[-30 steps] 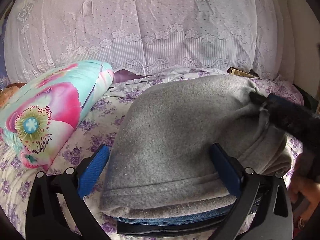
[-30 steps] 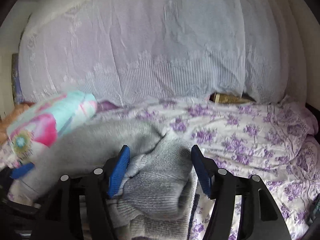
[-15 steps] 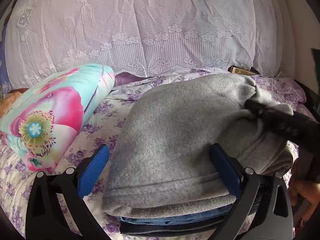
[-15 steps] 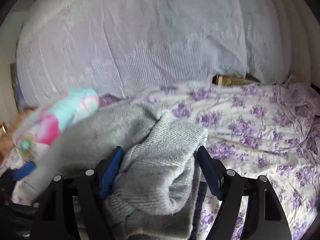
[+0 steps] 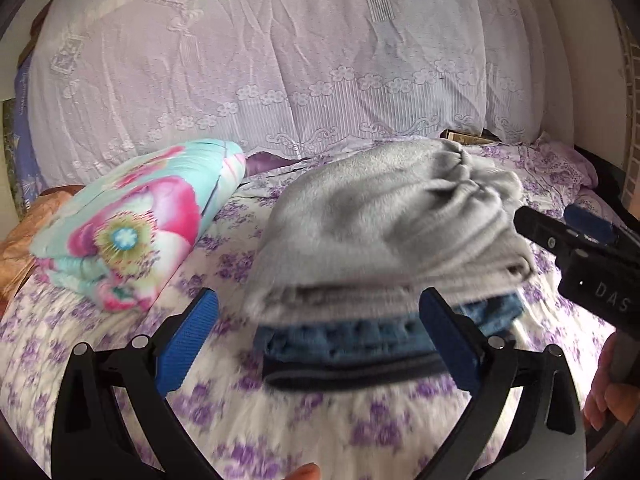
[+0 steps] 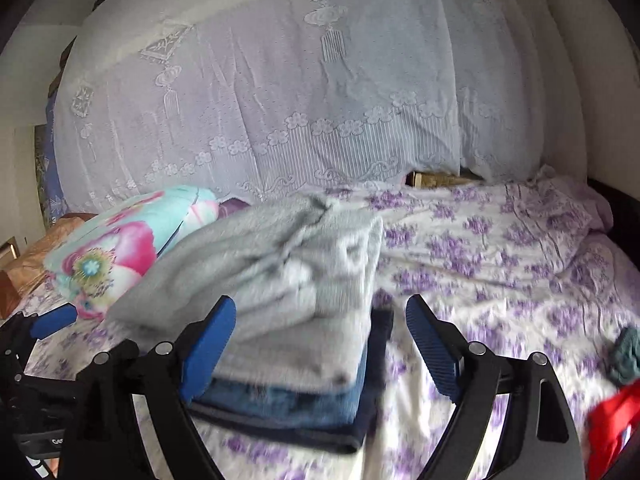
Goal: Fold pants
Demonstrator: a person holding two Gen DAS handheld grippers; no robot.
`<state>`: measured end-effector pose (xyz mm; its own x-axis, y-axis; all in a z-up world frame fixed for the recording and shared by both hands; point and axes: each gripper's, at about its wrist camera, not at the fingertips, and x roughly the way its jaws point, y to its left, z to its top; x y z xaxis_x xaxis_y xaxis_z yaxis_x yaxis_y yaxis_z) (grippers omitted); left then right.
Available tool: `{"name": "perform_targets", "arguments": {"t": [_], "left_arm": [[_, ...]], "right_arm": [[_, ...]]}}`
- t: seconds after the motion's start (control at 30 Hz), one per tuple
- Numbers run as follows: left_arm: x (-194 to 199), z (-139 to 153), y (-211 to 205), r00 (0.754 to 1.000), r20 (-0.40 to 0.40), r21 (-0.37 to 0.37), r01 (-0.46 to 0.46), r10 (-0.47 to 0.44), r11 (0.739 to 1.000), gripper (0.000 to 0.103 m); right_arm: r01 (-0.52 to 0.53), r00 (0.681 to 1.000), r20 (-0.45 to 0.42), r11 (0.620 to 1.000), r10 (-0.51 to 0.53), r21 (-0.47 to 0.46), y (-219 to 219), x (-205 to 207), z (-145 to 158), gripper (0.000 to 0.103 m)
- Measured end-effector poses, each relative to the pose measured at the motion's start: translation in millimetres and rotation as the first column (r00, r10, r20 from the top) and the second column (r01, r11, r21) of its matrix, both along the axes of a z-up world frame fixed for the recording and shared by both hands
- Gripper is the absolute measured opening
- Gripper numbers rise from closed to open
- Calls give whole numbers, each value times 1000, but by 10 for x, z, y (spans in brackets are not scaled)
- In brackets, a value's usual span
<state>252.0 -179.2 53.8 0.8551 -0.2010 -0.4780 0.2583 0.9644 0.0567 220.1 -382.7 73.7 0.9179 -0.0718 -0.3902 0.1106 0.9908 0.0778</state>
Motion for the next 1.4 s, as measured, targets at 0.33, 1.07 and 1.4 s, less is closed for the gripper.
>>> {"name": "perform_targets", "arguments": {"t": [0.33,1.07,1.4], "left_arm": [[-523,100,281,999,16,-55,-45,46,997,98],[-624,233,418,999,27,-46,-37,39,998,98],[-677,291,419,999,41,-62,-23,25,998,98]], "right_arm": [[61,998,-18,997,-60,53,126,-615,-69,99],[7,1000,-27,999,-8,-36,436,-643,17,99],[1,999,-45,1000,-2,-28,430,-610,-6,99]]}}
